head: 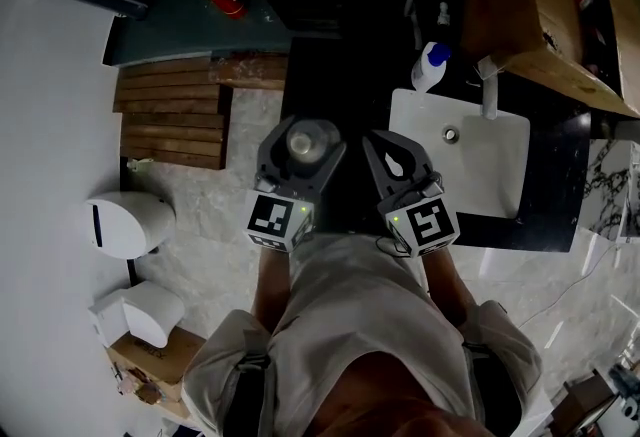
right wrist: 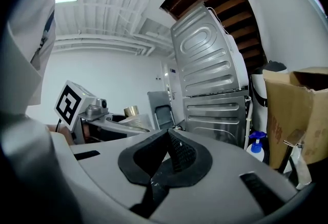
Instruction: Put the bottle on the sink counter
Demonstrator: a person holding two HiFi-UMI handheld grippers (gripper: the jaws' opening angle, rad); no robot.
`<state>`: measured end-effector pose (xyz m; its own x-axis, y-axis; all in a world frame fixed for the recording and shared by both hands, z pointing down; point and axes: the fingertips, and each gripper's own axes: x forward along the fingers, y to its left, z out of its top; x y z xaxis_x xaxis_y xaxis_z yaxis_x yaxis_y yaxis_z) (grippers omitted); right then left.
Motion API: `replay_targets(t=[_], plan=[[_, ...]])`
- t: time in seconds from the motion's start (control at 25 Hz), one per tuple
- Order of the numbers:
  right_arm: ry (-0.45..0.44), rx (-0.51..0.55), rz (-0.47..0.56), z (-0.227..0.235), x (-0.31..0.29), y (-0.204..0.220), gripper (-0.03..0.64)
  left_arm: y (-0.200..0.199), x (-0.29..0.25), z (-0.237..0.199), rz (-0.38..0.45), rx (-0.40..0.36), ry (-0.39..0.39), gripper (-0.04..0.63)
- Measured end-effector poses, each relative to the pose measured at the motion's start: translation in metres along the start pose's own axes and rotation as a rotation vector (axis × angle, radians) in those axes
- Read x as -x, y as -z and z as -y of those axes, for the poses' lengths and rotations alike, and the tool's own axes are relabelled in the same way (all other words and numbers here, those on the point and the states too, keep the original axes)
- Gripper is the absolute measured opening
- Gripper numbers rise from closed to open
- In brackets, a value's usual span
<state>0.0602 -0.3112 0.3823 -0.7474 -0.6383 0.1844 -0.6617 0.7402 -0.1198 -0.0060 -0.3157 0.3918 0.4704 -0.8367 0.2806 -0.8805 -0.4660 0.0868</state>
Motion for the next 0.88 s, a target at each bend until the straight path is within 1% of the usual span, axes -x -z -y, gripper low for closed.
replay_targets(t=[0.24,0.56,0.88], plan=[[0.000,-0.045,-0.002,0.019,-0.007,0.015,-0.003,0.009,-0.022,-0.002,-0.022,-0.011,-0.012,0.333],[0.038,-0.048,-0.050,0.032,-0.021,0.037,-0.003,0.028,-0.037,-0.020,-0.046,-0.029,-0.012,0.333],[0.105,-0.062,-0.095,0.044,-0.041,0.055,-0.003,0.050,-0.058,-0.042,-0.064,-0.026,0.042,0.333]])
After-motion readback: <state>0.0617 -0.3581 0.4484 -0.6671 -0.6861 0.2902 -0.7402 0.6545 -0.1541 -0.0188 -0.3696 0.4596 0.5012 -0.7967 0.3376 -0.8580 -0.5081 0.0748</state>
